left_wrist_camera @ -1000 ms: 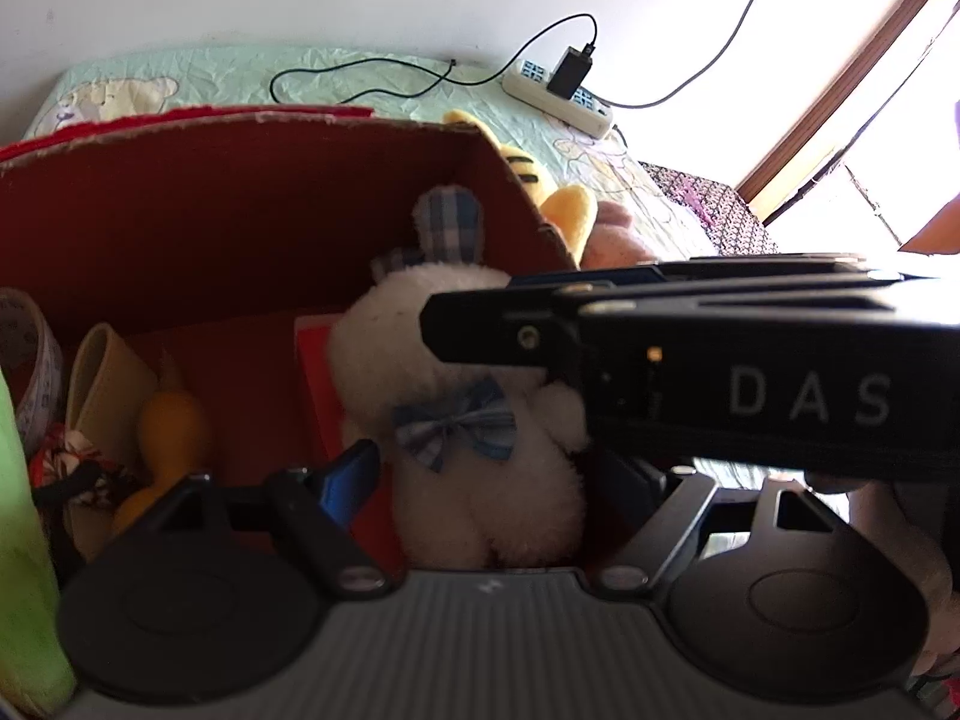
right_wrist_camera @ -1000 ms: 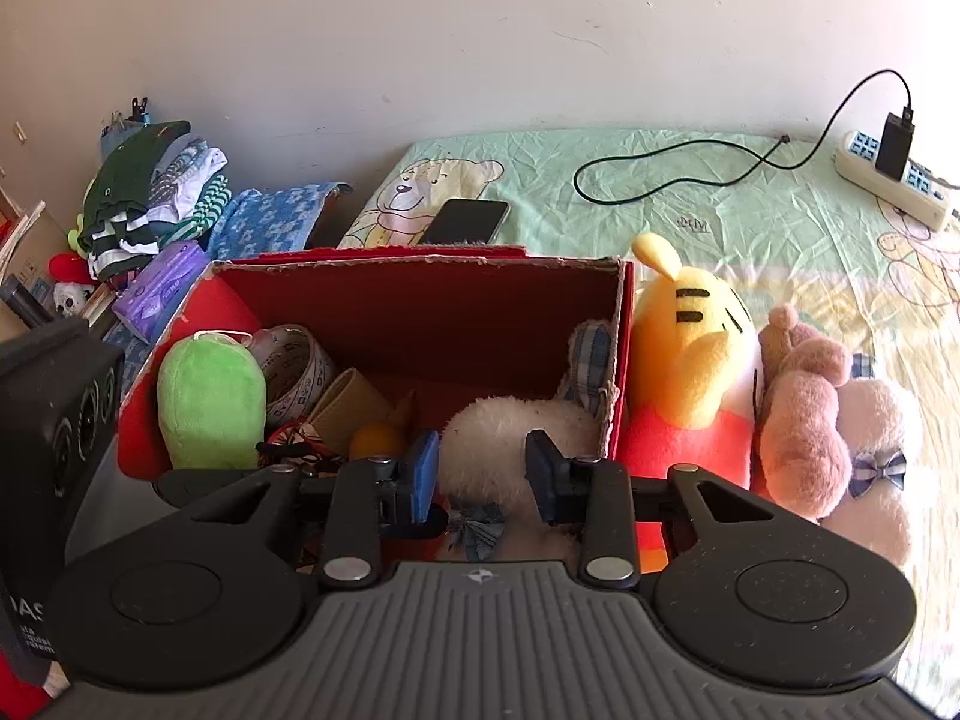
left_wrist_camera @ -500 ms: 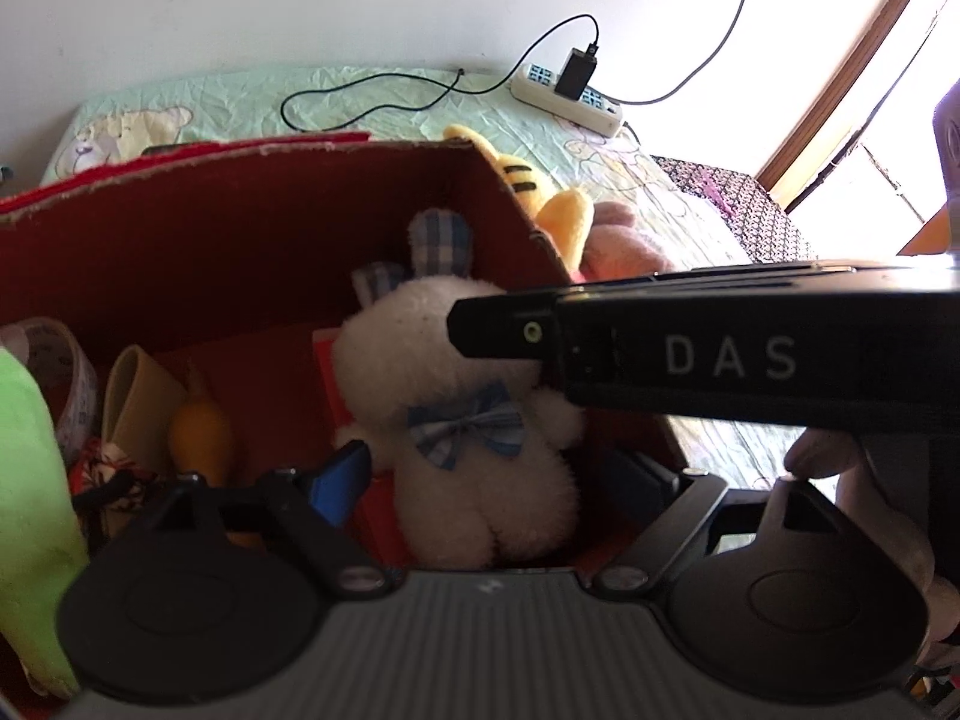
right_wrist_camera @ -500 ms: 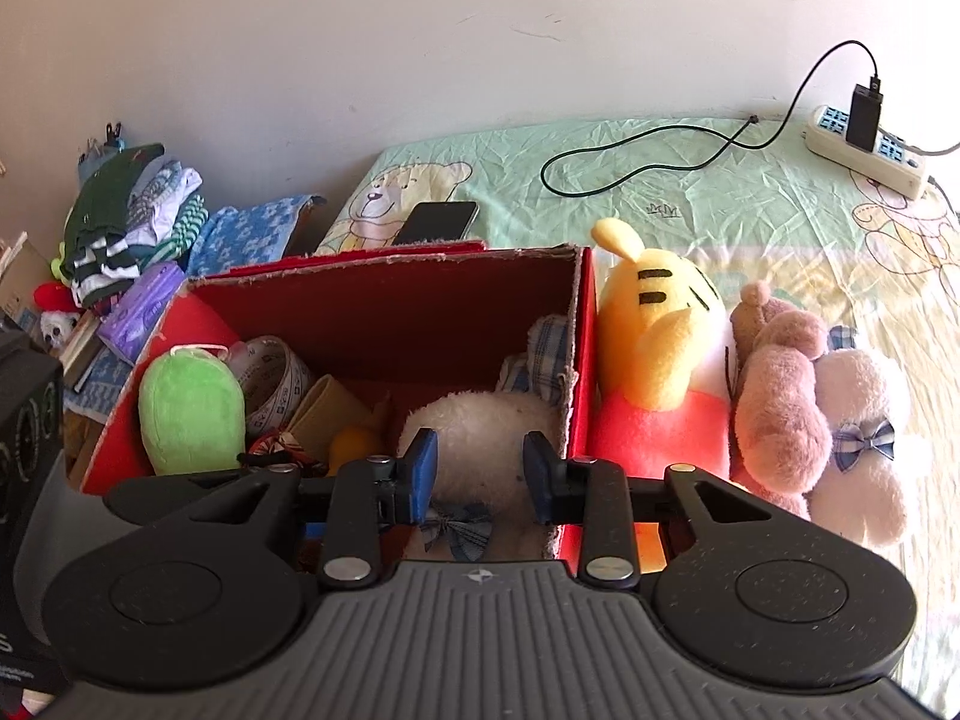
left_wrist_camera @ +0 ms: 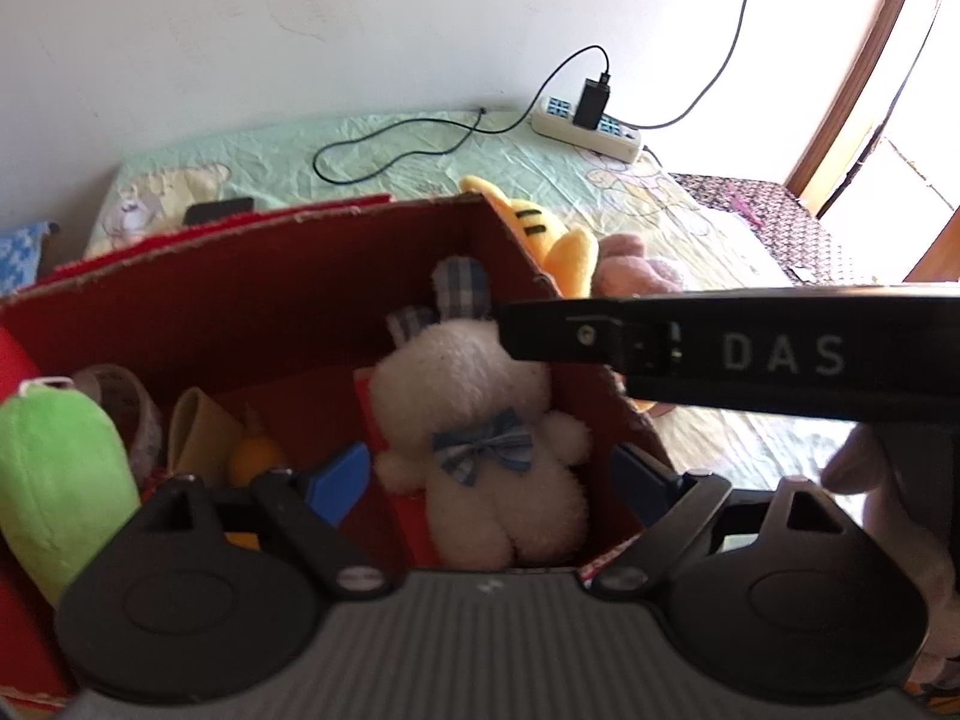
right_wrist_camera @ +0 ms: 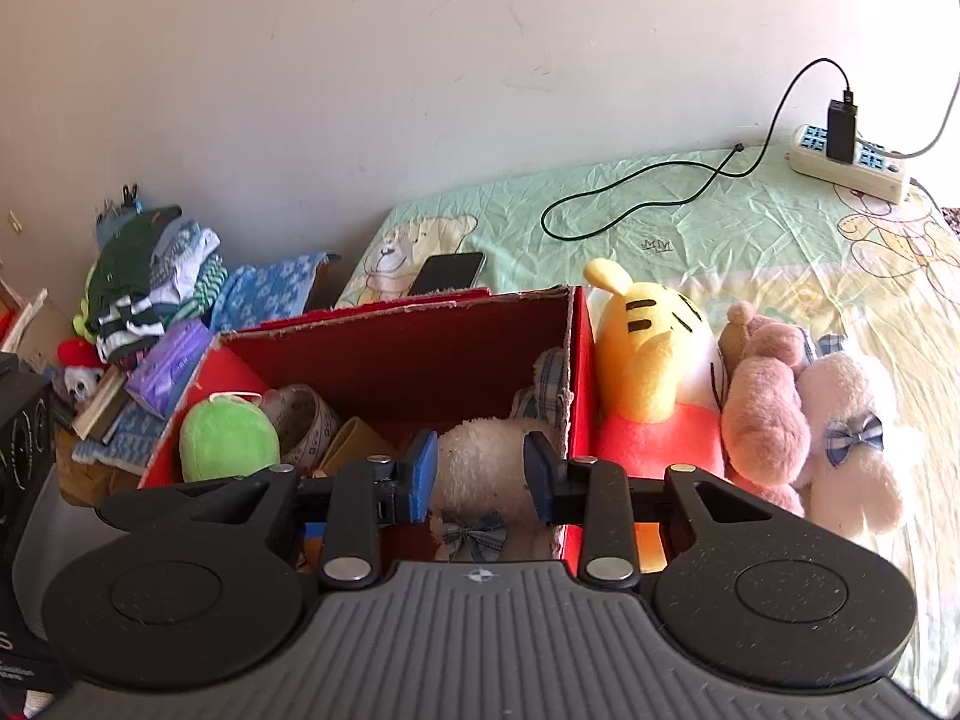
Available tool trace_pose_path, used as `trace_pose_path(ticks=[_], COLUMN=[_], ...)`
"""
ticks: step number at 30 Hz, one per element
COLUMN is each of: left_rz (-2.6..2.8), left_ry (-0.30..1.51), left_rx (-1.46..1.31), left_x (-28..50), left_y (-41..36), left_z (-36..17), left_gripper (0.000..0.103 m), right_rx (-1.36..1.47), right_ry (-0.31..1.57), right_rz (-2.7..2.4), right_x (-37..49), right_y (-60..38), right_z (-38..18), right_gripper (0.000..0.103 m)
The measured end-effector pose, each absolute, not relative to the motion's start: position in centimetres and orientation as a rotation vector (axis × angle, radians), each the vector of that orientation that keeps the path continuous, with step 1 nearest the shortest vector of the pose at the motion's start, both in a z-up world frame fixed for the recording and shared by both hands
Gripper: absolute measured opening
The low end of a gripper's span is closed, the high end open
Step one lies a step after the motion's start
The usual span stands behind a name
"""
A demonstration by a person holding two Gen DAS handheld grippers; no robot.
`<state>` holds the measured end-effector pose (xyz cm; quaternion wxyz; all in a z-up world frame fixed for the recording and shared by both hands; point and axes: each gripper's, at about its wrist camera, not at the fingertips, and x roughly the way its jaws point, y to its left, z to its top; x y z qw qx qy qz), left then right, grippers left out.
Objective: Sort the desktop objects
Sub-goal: 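Open both grippers to release the white bunny in the box, then move both grippers back to the remaining plush toys on the bed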
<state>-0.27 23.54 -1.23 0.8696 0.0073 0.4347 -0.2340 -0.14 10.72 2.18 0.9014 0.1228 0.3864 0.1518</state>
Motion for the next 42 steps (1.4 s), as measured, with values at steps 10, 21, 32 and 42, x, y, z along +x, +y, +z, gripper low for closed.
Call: trace_pose_path(ticks=[10,21,32,42], left_rz=[-0.420,-0.287,-0.183,-0.144], left_ry=[0.915,0.929,0.963,0.986], left_rx=[0.005,-0.015,-0.008,-0.004], left_x=[0.0,0.0,-0.1,-0.4], left_y=[24.1,23.7,22.4,21.9], left_z=[-1.0,-1.3,-2.3,-2.7], left_gripper=[0.089,0.089,0.087,0.087], right_rx=[0.310,0.327,0.318,0.357], right_ry=[0.762,0.780,0.788,0.789], right_rz=[0.308,0.377,0.462,0.507], right_x=[-1.1,-0.6,-0.9,-1.0], right_y=[10.1,9.1,8.4,7.7], right_z=[1.7,1.1,0.5,-0.2], right_gripper=[0.035,0.035,0.033,0.028])
